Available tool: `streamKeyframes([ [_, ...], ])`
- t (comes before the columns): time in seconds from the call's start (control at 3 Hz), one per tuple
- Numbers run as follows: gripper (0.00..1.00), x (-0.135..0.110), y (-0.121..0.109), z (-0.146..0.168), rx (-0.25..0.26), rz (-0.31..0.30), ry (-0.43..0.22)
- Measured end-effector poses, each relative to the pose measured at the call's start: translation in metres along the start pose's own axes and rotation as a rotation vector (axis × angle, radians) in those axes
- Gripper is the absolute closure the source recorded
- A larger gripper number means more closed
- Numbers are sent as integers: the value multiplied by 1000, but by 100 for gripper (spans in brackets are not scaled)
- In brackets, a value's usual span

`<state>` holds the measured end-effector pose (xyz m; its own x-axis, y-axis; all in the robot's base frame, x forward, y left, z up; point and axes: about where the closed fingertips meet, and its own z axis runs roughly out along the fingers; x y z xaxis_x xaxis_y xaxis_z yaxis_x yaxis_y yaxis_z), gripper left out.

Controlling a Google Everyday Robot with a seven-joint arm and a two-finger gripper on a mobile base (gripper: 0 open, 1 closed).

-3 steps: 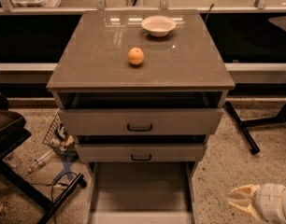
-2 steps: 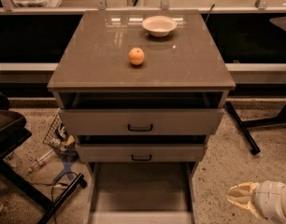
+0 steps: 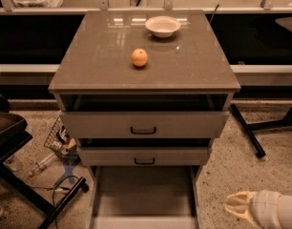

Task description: Close bottom drawer

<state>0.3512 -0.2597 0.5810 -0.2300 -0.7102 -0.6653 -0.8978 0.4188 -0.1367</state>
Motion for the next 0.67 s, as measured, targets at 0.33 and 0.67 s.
streamKeyframes([
  [0.33, 100, 43, 8, 51, -2, -86, -62],
  [0.67, 100, 87, 14, 94, -10, -141, -116],
])
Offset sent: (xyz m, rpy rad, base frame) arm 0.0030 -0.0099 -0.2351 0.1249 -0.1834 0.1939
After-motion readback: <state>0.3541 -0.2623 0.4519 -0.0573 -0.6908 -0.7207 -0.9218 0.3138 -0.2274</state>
